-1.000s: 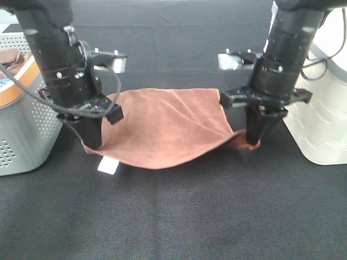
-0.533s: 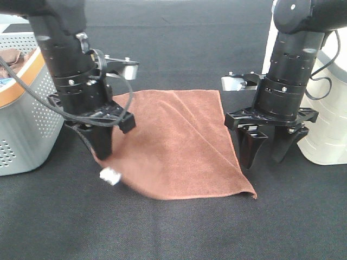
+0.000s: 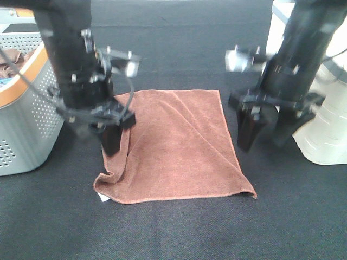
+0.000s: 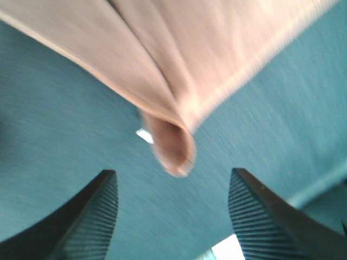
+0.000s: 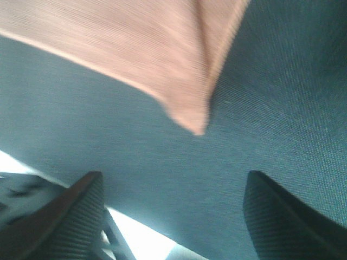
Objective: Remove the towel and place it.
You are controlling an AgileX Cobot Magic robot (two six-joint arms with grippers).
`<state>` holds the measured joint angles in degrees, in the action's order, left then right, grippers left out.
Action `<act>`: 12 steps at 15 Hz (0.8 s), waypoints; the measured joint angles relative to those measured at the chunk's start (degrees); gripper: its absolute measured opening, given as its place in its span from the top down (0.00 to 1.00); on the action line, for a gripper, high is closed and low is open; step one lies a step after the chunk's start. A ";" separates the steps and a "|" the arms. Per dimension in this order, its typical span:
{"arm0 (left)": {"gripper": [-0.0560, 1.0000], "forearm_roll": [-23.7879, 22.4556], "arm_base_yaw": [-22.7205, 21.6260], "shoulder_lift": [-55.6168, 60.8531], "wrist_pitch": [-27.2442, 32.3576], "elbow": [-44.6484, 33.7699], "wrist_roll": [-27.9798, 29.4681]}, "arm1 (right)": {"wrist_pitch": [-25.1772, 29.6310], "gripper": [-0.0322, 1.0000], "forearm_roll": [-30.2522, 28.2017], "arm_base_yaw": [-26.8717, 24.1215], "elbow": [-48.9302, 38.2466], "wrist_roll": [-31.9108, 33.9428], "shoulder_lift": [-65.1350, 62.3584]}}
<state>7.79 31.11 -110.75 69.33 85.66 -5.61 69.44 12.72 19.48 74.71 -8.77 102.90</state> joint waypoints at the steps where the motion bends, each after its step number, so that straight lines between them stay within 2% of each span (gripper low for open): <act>1: 0.40 -0.23 0.00 0.92 0.00 1.72 0.34 | 0.00 0.30 0.86 0.00 0.00 -0.11 -2.75; 4: 0.40 -1.03 0.00 7.62 0.00 7.16 0.74 | 0.06 0.30 3.21 0.00 0.00 -0.52 -11.80; 7: 0.40 -2.46 0.00 12.66 0.11 7.79 1.78 | 0.11 0.30 3.38 0.00 0.00 -0.57 -16.56; 8: 0.40 -3.84 0.00 15.99 0.17 7.79 3.78 | 0.11 0.30 3.38 0.00 -0.17 -0.97 -20.28; 10: 0.40 -5.73 0.00 20.05 0.17 7.79 6.02 | 0.17 0.30 3.38 0.00 -3.09 -1.15 -25.61; 12: 0.40 -6.76 0.00 24.47 0.23 7.05 6.65 | 0.17 0.30 3.15 0.00 -10.31 -1.49 -32.20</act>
<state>1.03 31.11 -86.29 69.56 92.70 1.03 69.61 15.87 19.48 64.40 -10.26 70.70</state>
